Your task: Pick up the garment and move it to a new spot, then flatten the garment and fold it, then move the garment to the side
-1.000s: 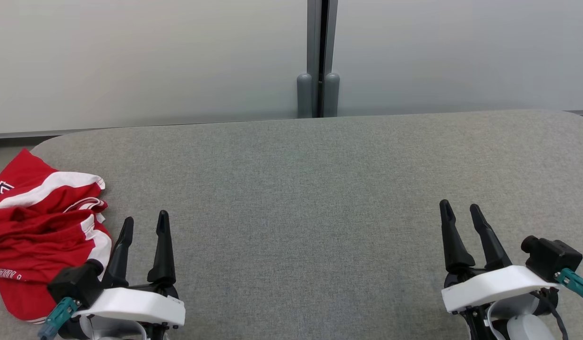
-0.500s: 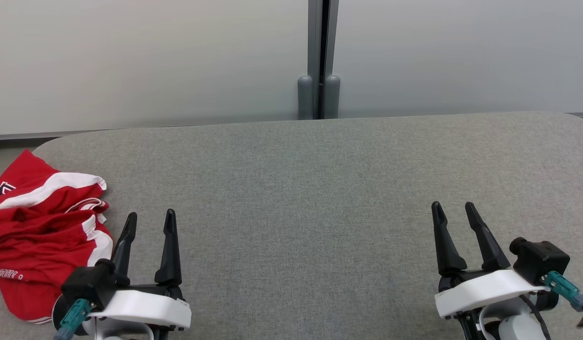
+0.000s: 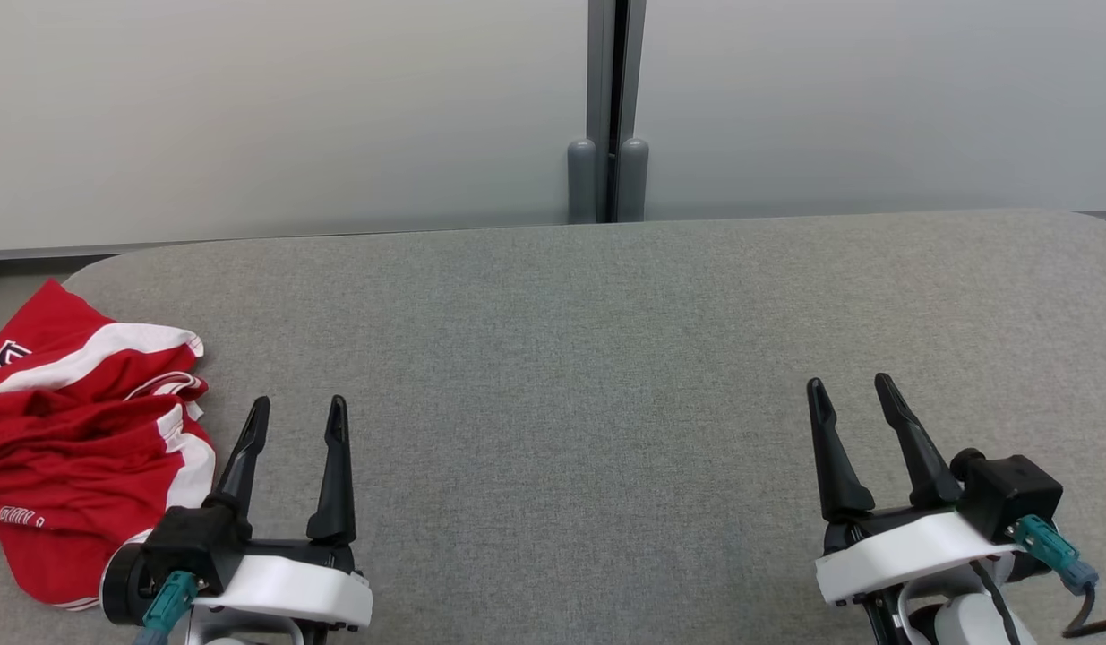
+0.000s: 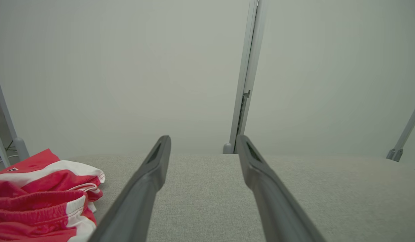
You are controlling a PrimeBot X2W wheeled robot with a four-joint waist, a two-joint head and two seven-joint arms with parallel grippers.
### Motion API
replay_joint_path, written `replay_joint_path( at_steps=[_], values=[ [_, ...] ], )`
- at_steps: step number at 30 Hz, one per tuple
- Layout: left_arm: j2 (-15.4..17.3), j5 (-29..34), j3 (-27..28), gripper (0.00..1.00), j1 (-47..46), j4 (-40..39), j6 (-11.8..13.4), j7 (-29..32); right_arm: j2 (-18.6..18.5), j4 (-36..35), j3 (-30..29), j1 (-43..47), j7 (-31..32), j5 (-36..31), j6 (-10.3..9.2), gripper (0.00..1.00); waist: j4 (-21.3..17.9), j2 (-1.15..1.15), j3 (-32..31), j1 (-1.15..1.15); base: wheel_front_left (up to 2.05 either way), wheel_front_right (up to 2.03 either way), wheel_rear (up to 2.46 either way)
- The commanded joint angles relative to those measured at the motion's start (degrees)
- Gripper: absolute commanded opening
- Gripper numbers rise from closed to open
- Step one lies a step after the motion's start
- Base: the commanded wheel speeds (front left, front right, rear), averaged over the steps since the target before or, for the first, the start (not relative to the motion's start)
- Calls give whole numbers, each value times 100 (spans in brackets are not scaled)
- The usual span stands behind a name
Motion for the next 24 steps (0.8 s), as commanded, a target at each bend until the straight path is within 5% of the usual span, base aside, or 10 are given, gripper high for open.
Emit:
replay_joint_path(
  at_steps=[1,24],
  values=[
    [33,164,-17,100,23,-36,33,-53,-53,-23,24,-84,-67,-140,26,100,3,0,13,0,0,0,0],
    [37,344,-101,100,17,66,68,-207,-60,-20,101,-123,-224,-588,22,100,18,0,33,0,0,0,0]
  ],
)
